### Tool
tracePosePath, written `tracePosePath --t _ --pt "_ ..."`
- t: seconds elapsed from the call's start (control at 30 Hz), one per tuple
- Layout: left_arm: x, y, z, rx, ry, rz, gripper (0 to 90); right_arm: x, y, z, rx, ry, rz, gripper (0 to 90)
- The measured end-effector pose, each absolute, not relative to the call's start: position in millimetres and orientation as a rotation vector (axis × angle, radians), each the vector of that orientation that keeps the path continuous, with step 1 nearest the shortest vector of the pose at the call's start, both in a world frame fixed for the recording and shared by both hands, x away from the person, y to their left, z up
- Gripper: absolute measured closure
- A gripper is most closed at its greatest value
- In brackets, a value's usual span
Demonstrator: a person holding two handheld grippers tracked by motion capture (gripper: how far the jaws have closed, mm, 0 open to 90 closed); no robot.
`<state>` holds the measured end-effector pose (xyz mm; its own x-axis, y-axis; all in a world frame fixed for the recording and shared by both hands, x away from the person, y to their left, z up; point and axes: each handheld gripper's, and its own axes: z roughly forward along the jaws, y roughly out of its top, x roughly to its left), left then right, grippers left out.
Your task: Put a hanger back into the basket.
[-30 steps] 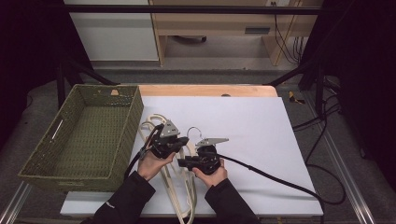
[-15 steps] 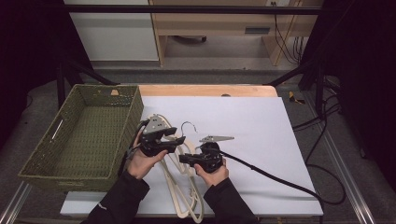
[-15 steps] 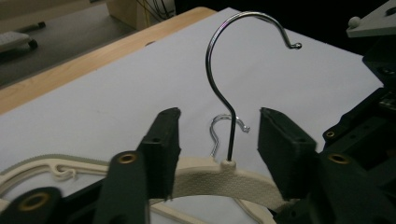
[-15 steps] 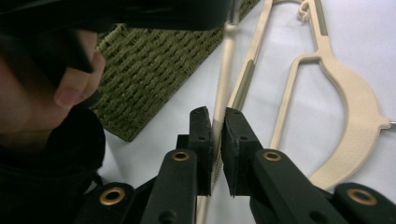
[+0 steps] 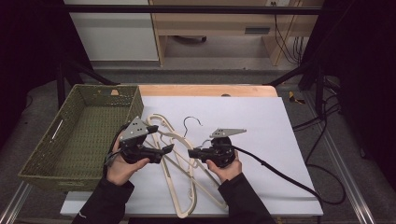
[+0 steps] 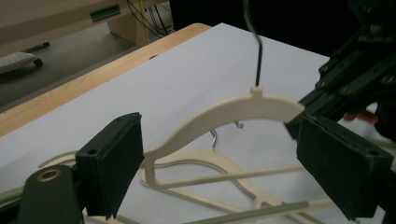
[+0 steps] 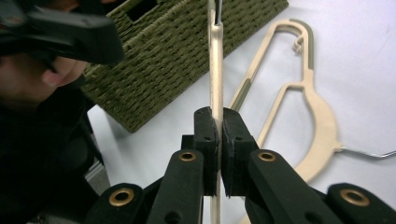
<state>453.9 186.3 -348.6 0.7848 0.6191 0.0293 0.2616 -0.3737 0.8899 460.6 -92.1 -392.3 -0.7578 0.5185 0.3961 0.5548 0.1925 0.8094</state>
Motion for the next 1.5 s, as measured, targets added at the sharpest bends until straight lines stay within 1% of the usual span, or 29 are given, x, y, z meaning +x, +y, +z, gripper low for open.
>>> tracePosePath --t 0.2,0.3,0.4,0.43,0.57,0.63,0.8,0.87,0.93,1.07,1.27,1.37,1.43,1.47,1.5 --pt "452.3 181.4 -352.7 2.020 0.619 0.425 13.9 457.3 -106.8 -380.6 -0.951 -2.439 -1.654 87.1" --pt "451.3 174.6 -355.2 2.075 0.574 0.412 16.8 452.1 -113.3 -378.4 -0.885 -2.474 -1.624 87.2" --pt "451.0 167.7 -359.5 2.119 0.552 0.403 24.1 448.3 -119.5 -379.4 -0.822 -2.492 -1.606 87.2" --pt "451.3 166.1 -360.5 2.129 0.542 0.407 28.5 447.4 -120.6 -380.5 -0.809 -2.493 -1.597 87.2" --pt "450.9 161.2 -363.6 2.170 0.504 0.362 38.9 444.1 -120.2 -386.5 -0.751 -2.527 -1.550 87.2" --pt "450.7 160.2 -364.5 2.192 0.475 0.334 42.0 442.8 -119.6 -389.5 -0.735 -2.538 -1.531 87.2" --pt "449.1 156.1 -367.2 2.250 0.436 0.320 50.8 441.9 -120.2 -392.7 -0.719 -2.546 -1.517 87.1" --pt "450.1 154.2 -369.0 2.288 0.420 0.310 52.4 441.2 -120.4 -392.5 -0.705 -2.544 -1.518 87.2" --pt "450.1 151.3 -371.7 2.284 0.429 0.293 55.8 440.0 -120.5 -392.5 -0.689 -2.545 -1.517 87.1" --pt "451.5 149.4 -374.6 2.313 0.421 0.260 65.6 437.7 -121.3 -395.1 -0.678 -2.552 -1.517 87.1" --pt "449.0 146.6 -375.5 2.344 0.398 0.251 68.9 438.3 -124.7 -398.7 -0.673 -2.541 -1.508 86.9" --pt "448.5 145.9 -376.0 2.363 0.392 0.233 71.1 438.2 -125.3 -398.3 -0.682 -2.560 -1.494 85.1" --pt "447.6 144.6 -376.8 2.372 0.380 0.219 75.5 437.4 -125.6 -398.7 -0.729 -2.605 -1.465 77.9" --pt "446.2 143.2 -377.3 2.360 0.394 0.196 77.0 437.1 -126.2 -399.3 -0.730 -2.636 -1.462 76.6" --pt "446.0 142.9 -377.1 2.377 0.369 0.200 78.0 437.0 -126.3 -399.6 -0.742 -2.655 -1.463 75.5"
